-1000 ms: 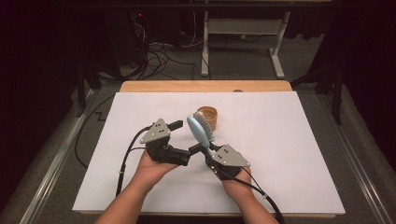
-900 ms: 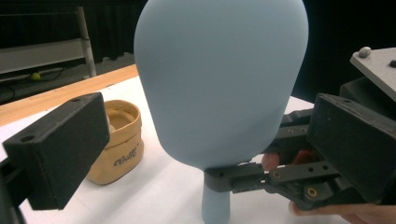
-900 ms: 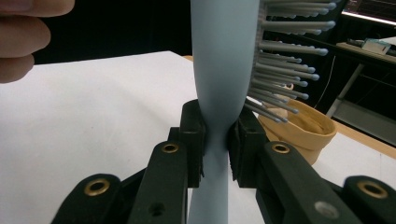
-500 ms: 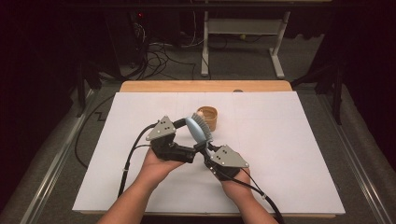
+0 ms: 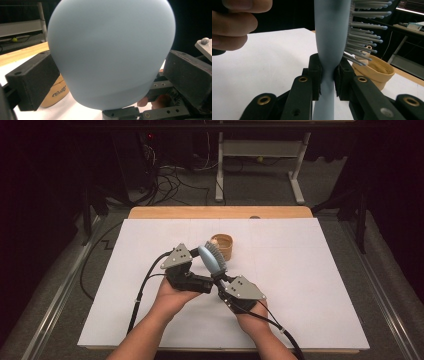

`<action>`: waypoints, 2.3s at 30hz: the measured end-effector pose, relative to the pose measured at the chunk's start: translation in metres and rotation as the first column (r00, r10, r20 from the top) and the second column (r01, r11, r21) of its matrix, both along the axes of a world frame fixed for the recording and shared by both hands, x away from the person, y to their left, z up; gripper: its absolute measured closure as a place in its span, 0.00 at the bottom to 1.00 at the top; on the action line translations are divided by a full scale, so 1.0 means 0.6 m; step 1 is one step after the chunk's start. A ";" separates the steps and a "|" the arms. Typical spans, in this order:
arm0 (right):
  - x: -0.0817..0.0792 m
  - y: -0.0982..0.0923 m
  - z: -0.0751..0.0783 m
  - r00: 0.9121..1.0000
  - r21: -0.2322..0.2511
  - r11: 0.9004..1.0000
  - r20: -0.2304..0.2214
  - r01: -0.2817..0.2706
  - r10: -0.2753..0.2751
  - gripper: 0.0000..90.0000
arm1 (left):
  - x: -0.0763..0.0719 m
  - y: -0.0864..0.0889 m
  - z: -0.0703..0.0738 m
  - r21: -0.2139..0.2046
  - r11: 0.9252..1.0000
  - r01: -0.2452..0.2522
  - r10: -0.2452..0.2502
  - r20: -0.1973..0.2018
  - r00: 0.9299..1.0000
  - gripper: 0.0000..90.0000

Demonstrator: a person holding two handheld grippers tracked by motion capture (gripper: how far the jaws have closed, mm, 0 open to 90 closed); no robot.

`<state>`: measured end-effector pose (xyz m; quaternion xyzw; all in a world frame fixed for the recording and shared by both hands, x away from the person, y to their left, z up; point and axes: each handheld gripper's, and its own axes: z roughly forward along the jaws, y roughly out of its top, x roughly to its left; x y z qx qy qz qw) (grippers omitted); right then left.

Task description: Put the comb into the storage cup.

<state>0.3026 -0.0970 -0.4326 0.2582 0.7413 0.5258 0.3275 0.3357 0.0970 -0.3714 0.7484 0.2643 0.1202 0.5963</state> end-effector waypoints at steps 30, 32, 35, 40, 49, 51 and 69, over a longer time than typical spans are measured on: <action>-0.001 -0.001 0.001 1.000 -0.002 1.000 0.008 0.007 -0.007 0.87 | 0.000 -0.002 -0.001 0.012 1.000 -0.010 0.010 -0.007 1.000 0.20; -0.001 -0.001 0.001 1.000 -0.003 1.000 0.009 0.008 -0.008 0.87 | 0.000 -0.001 -0.001 0.011 1.000 -0.010 0.010 -0.008 1.000 0.20; -0.001 -0.001 0.001 1.000 0.001 1.000 0.009 0.010 -0.010 0.87 | -0.001 -0.002 -0.001 0.011 1.000 -0.007 0.007 -0.006 1.000 0.21; -0.001 -0.001 0.001 1.000 -0.002 1.000 0.005 0.011 -0.011 0.87 | -0.001 -0.002 -0.001 0.022 1.000 0.001 -0.002 0.003 1.000 0.22; -0.001 0.000 0.000 1.000 0.000 1.000 0.003 0.009 -0.009 0.87 | -0.002 -0.003 0.002 0.037 0.999 0.001 -0.001 -0.002 1.000 0.22; 0.000 0.000 0.001 1.000 0.003 1.000 0.003 0.008 -0.008 0.87 | -0.002 -0.004 0.004 0.039 0.999 -0.001 0.001 -0.004 1.000 0.22; 0.001 0.000 0.000 1.000 0.021 1.000 -0.013 -0.010 0.010 0.79 | -0.003 -0.008 0.006 0.055 0.998 -0.015 0.014 0.001 1.000 0.22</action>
